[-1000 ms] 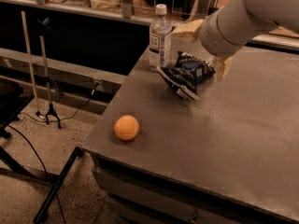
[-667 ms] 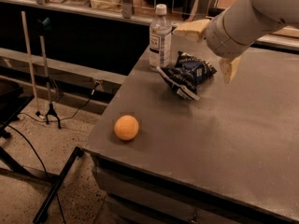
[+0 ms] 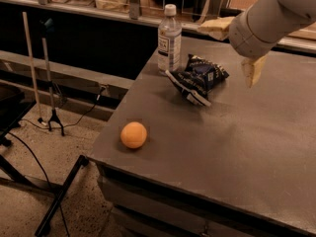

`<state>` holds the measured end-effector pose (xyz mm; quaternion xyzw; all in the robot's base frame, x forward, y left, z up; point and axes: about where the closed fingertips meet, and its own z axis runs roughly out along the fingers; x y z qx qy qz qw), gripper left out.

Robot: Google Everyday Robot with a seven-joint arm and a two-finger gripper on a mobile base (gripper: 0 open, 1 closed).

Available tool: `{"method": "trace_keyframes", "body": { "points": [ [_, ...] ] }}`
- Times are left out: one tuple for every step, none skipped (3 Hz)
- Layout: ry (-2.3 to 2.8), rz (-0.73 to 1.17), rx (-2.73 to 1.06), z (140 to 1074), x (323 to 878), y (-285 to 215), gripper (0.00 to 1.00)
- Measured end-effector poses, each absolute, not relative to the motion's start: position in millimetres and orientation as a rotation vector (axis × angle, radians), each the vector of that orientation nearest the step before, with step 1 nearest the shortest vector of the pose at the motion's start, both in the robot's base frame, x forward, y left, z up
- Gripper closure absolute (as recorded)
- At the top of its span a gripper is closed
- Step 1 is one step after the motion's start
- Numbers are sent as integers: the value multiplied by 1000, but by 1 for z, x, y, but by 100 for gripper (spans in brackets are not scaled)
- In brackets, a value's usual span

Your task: Move blue chip bag near blue plastic bottle

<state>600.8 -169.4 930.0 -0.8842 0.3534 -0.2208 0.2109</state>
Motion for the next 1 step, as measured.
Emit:
{"method": "trace_keyframes", "body": {
  "points": [
    [982, -614, -2457, 930, 601, -169, 0]
  ]
}}
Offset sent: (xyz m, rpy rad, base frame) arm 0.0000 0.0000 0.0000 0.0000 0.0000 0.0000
